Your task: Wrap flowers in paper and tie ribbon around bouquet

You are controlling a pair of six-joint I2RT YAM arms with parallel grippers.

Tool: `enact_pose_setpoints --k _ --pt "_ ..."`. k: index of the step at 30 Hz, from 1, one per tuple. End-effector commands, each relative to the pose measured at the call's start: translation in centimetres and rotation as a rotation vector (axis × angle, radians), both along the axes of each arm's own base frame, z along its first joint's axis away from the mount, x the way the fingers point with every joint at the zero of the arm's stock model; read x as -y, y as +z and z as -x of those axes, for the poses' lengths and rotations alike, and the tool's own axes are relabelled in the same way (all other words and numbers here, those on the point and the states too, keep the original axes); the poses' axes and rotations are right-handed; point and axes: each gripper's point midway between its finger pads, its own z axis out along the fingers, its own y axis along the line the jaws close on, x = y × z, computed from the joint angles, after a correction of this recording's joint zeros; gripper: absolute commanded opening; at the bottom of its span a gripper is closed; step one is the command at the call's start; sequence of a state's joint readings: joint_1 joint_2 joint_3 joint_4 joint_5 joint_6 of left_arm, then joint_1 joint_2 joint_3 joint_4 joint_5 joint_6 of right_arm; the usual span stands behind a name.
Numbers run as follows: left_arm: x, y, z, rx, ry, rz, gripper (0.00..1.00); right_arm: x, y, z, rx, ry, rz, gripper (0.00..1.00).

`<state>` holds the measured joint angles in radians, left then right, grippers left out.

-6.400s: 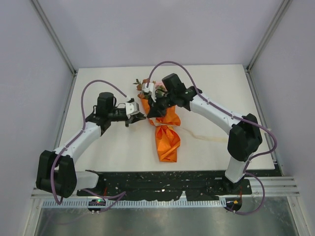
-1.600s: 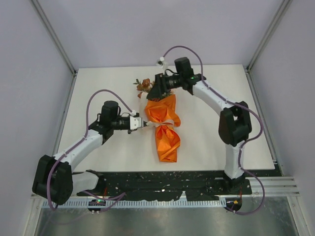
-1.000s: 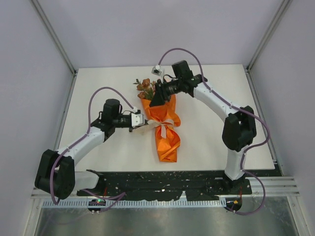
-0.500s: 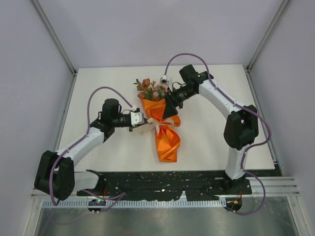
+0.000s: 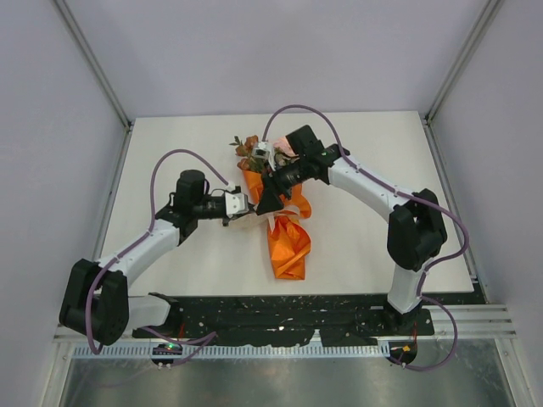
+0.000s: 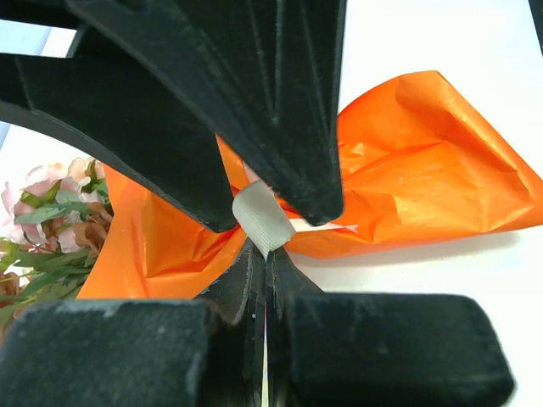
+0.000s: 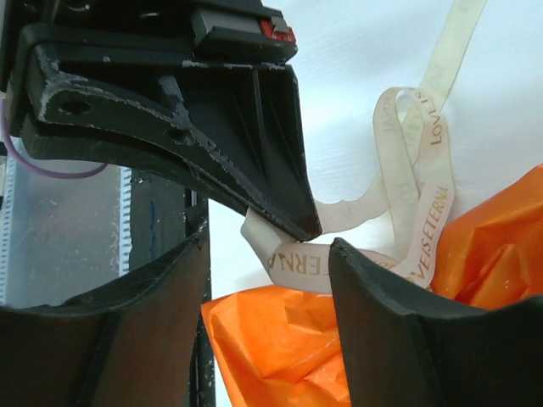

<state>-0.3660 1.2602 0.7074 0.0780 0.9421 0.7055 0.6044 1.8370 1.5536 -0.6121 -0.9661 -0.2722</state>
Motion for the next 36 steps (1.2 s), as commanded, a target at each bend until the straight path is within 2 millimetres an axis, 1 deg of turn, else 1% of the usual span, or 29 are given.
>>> enact_pose_setpoints --k 1,2,3,4,5,6,7,8,9,10,11,12,13,14,15,16,17,18,19,20,21,23,25,28,29,31,33,36 --pt "0.3 1.2 -0.5 0.039 -0.012 0.021 0.00 -1.3 1.4 -1.1 0.069 -0.019 -0.050 0.51" --pt "0.3 1.2 -0.4 0.040 -0.014 0.019 0.00 -1.2 1.2 -1.0 0.069 -0.018 -0.043 0.43" --pt "0.2 1.1 -0.3 0.037 -0.019 0.013 0.00 -0.9 1.0 -0.8 0.069 -0.015 -0.029 0.27" --pt "0.1 1.0 -0.2 0.041 -0.021 0.003 0.00 -0.7 0.9 -0.7 0.073 -0.011 -0.024 0.08" --pt "-0.1 0.7 0.1 0.042 -0.030 -0.018 0.01 -0.3 0.5 -0.4 0.076 -0.001 -0.007 0.05" --pt "-0.7 0.1 0.6 0.020 -0.037 -0.056 0.11 -0.1 0.4 -0.2 0.081 0.005 -0.003 0.05" --pt "-1.3 -0.1 0.6 0.026 -0.036 -0.080 0.22 0.5 0.0 0.4 0.082 0.016 0.010 0.05" --pt "-2.1 -0.3 0.5 0.014 -0.033 -0.092 0.34 0.8 0.2 0.7 0.092 0.019 0.009 0.05" --pt "-3.0 -0.5 0.4 0.013 -0.031 -0.104 0.40 1.4 -0.6 1.3 0.083 0.031 0.026 0.05" --pt "-4.1 -1.0 0.1 0.017 -0.028 -0.129 0.42 1.6 -0.3 1.7 0.094 0.040 0.022 0.05" --pt "-5.0 -1.5 -0.3 0.023 -0.023 -0.157 0.42 1.9 -0.8 2.2 0.086 0.052 0.029 0.05" --pt "-5.7 -1.8 -1.0 0.045 -0.023 -0.188 0.41 2.1 -0.8 2.5 0.088 0.054 0.029 0.05" --pt "-6.3 -2.8 -1.7 0.064 -0.034 -0.235 0.39 2.4 -1.3 2.9 0.086 0.066 0.036 0.05" --pt "-6.5 -3.3 -2.1 0.057 -0.035 -0.259 0.38 2.6 -1.1 3.1 0.095 0.071 0.033 0.05" --pt "-6.4 -3.4 -2.6 0.062 -0.040 -0.265 0.38 2.9 -1.6 3.4 0.089 0.070 0.044 0.05" --pt "-6.1 -3.5 -3.0 0.067 -0.048 -0.266 0.37 3.0 -1.5 3.5 0.095 0.071 0.043 0.05" --pt "-5.4 -3.8 -3.1 0.073 -0.064 -0.270 0.37 3.2 -1.9 3.8 0.083 0.073 0.047 0.05" --pt "-4.7 -4.1 -3.4 0.084 -0.068 -0.279 0.37 3.3 -1.7 4.1 0.089 0.075 0.043 0.05" --pt "-4.1 -4.6 -3.8 0.098 -0.065 -0.298 0.37 3.5 -2.0 4.3 0.082 0.075 0.049 0.05" --pt "-3.3 -5.0 -4.1 0.123 -0.074 -0.317 0.37 3.5 -1.8 4.3 0.089 0.072 0.045 0.05" --pt "-3.1 -5.8 -4.5 0.148 -0.071 -0.370 0.36 3.6 -1.9 4.3 0.086 0.070 0.048 0.05" --pt "-2.8 -6.6 -5.4 0.202 -0.078 -0.416 0.36 3.7 -2.0 4.5 0.080 0.067 0.050 0.05" --pt "-2.6 -6.6 -6.1 0.227 -0.077 -0.424 0.37 3.8 -1.9 4.6 0.079 0.062 0.046 0.05" --pt "-2.0 -6.7 -6.1 0.240 -0.113 -0.432 0.40 3.8 -1.9 4.7 0.081 0.056 0.044 0.05" --pt "-1.6 -6.8 -6.0 0.253 -0.131 -0.436 0.43 4.0 -2.0 4.6 0.077 0.053 0.047 0.05" --pt "-1.1 -7.2 -5.2 0.284 -0.185 -0.448 0.51 4.2 -2.3 4.5 0.071 0.044 0.051 0.05" --pt "-0.7 -7.9 -4.7 0.325 -0.227 -0.465 0.56 4.4 -2.5 4.5 0.064 0.038 0.053 0.05" --pt "-0.2 -8.6 -4.2 0.368 -0.273 -0.476 0.57 4.6 -2.7 4.3 0.064 0.022 0.054 0.05"
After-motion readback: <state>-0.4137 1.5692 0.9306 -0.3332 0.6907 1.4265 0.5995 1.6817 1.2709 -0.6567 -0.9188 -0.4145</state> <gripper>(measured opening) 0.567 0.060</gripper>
